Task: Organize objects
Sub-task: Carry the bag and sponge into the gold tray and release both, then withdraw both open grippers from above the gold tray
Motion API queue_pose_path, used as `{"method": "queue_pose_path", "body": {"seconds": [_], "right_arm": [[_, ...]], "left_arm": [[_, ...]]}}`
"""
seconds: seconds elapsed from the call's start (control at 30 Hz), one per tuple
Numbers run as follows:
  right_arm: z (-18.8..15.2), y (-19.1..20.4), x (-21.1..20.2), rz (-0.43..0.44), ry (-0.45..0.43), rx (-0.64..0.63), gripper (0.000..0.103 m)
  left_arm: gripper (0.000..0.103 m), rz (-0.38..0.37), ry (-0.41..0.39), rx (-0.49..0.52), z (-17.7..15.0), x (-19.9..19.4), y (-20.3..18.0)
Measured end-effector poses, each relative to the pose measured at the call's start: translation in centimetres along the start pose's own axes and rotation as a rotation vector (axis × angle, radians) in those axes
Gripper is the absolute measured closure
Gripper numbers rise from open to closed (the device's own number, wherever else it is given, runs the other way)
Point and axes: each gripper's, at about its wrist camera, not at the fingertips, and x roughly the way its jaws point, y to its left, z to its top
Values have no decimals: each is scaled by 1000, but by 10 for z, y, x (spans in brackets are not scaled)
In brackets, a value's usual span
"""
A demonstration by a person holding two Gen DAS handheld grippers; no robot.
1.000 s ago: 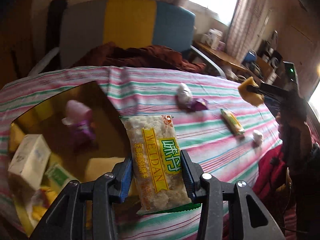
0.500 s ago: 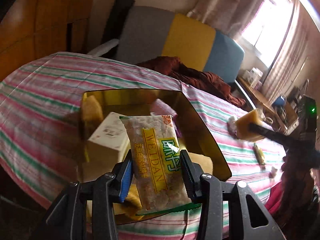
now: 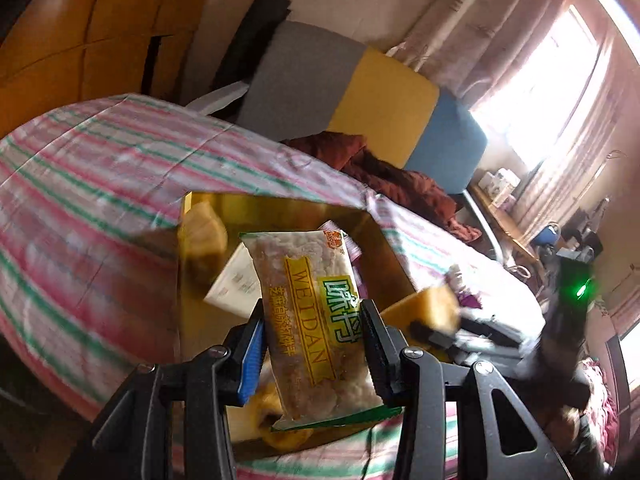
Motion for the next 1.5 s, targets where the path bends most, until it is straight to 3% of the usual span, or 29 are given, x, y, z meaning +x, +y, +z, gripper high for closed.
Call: {"method": "queue_pose_path", "body": {"seconds": [0.1,0.17,0.33,0.57,0.73,0.87,1.2,1.5], "right_arm": [[-3,-2,10,-3,21,17,31],[-5,-1,12,0,29,13,31],[-12,12,15,4,28,-57,31],[-29,32,28,55,73,-174,30],[-35,32,34,52,89,-171,10],[-34,29,30,52,78,-140,1],[-37,23,3,24,9,-96,0],[-51,16,-5,4,13,-75,0]], "left_arm": [[59,-16,-11,43,14,12,-18],[53,-24,-20,64,26,26,-26],[48,-1,34,-1,42,60,-20],[48,51,66,-25,18,55,-3],[48,91,68,-40,-1,42,9],[48,131,57,-17,-13,33,10],[48,187,50,-9,-29,22,11],[48,254,22,58,-34,13,0]]}}
